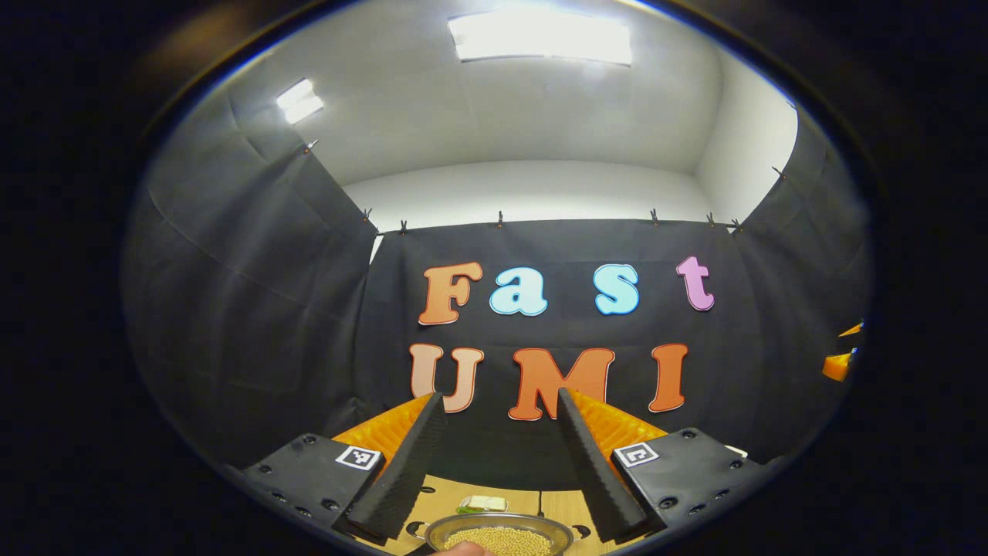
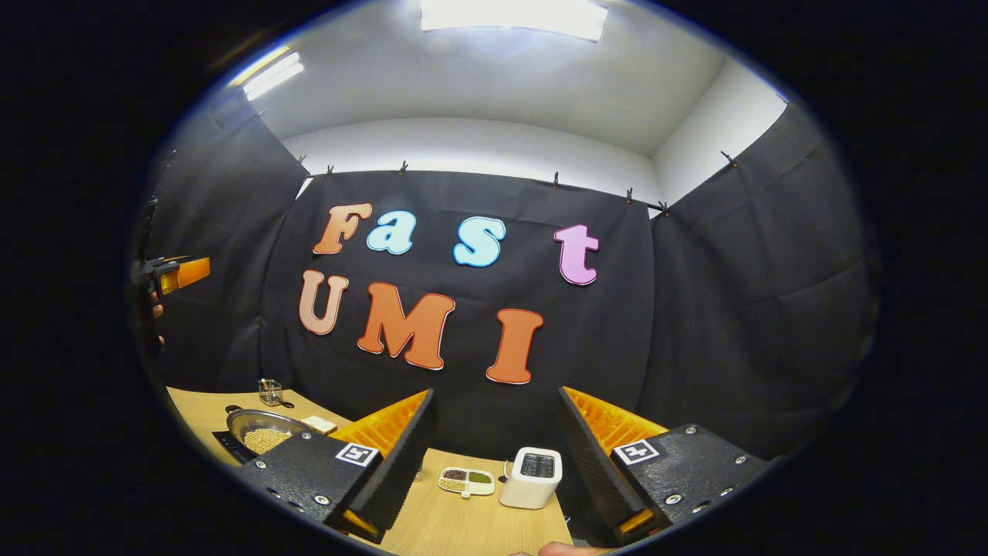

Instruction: First push the handle of the pot to place it horizontally, then grasp the pot with both hands and set it on the induction cooktop.

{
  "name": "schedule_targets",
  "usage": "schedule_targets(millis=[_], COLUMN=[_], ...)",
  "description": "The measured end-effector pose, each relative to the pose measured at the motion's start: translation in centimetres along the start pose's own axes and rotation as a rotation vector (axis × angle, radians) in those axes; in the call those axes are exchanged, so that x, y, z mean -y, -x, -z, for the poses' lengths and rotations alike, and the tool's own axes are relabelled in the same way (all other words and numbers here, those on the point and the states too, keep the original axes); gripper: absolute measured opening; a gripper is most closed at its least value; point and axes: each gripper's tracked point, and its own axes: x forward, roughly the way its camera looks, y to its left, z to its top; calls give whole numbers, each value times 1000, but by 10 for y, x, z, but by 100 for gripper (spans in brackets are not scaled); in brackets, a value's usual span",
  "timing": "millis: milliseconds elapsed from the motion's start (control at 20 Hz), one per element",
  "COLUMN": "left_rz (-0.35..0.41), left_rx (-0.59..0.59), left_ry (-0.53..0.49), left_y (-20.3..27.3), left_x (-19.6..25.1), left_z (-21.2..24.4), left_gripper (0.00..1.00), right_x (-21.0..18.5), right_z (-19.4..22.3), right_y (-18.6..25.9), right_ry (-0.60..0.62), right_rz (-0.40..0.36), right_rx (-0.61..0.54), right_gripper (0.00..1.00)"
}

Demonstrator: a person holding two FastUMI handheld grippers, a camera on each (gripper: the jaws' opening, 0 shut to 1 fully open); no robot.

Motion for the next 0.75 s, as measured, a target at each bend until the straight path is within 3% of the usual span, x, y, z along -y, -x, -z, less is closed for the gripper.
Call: schedule_targets(millis=[400,750], left_rz=[56,57], left_rx=[-47,-64], left_ry=[2,5], left_y=[-4,-7], left_x=[16,21], left_z=[3,5], left_gripper=[94,97], right_x=[-8,-4], right_z=[-9,-6], right_y=[1,-3], right_ry=[12,16], right_rz=[-24,-17], right_rx=[23,23], right_gripper=[95,95])
